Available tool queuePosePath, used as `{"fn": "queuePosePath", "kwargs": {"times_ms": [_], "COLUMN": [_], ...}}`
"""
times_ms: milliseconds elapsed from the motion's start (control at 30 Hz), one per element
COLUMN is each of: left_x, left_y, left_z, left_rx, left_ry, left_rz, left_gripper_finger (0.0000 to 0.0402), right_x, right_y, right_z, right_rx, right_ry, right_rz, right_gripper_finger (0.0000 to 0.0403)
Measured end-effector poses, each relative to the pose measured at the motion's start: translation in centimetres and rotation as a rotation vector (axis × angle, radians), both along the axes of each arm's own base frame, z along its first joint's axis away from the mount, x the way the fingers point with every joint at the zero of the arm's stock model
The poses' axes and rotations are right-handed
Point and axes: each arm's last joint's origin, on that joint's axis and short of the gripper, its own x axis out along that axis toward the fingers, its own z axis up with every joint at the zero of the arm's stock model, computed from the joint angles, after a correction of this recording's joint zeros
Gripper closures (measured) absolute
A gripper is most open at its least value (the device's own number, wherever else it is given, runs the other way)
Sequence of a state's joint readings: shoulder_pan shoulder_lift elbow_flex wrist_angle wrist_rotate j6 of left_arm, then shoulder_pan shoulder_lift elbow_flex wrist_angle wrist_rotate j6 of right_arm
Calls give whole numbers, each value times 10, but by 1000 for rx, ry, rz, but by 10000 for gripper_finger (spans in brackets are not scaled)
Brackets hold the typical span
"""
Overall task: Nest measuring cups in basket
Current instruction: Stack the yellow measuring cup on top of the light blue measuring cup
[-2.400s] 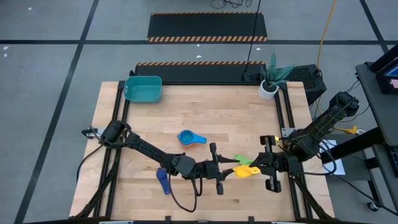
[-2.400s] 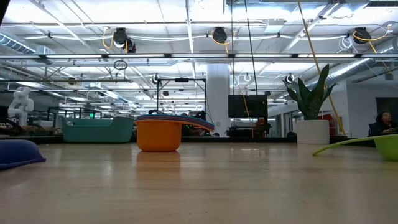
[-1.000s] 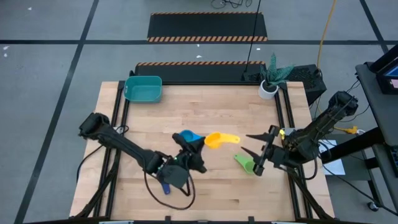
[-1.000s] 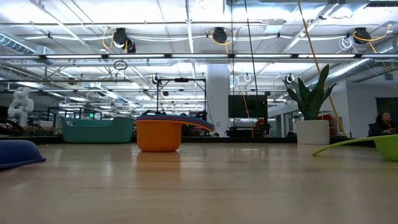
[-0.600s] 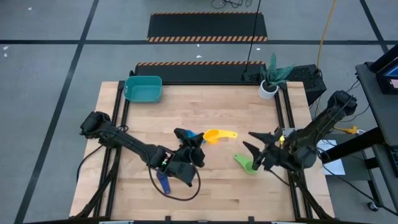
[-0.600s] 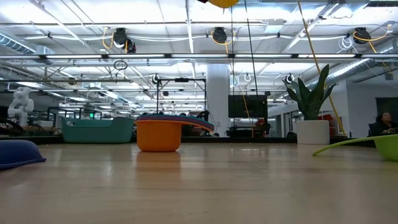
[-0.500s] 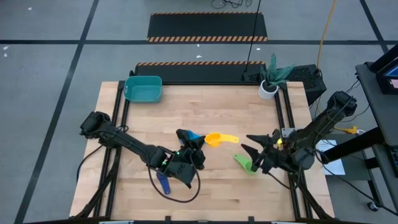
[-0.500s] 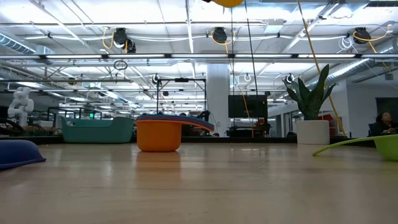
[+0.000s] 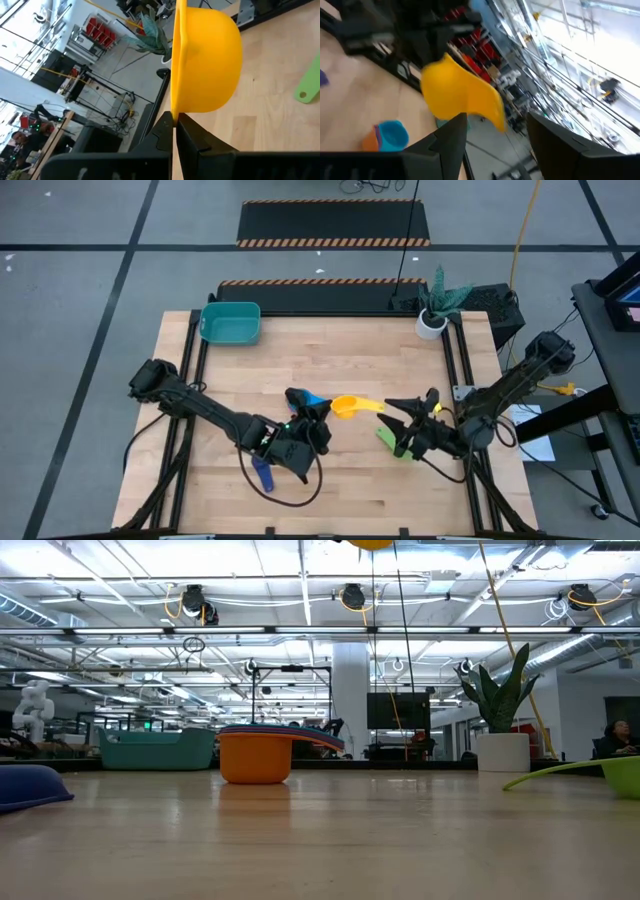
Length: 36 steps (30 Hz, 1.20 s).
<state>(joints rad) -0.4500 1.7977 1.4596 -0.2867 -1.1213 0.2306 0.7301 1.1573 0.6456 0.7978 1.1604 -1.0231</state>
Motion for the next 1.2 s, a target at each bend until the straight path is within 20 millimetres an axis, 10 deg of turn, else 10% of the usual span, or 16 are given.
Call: {"fn": "queuePosePath", "kwargs": {"times_ms": [1200], "left_x": [0], "left_y": [0], "left_z": [-1], "left_rx": [13], "left_ry": [33], "left_rz": [-29], "left_gripper_finger": [395], "right_x": [4], "right_y": [-1], "right_z": [-2], "right_rx": [18], "right_ry": [-7], "right_rz": [50], "right_gripper_finger": [386]}}
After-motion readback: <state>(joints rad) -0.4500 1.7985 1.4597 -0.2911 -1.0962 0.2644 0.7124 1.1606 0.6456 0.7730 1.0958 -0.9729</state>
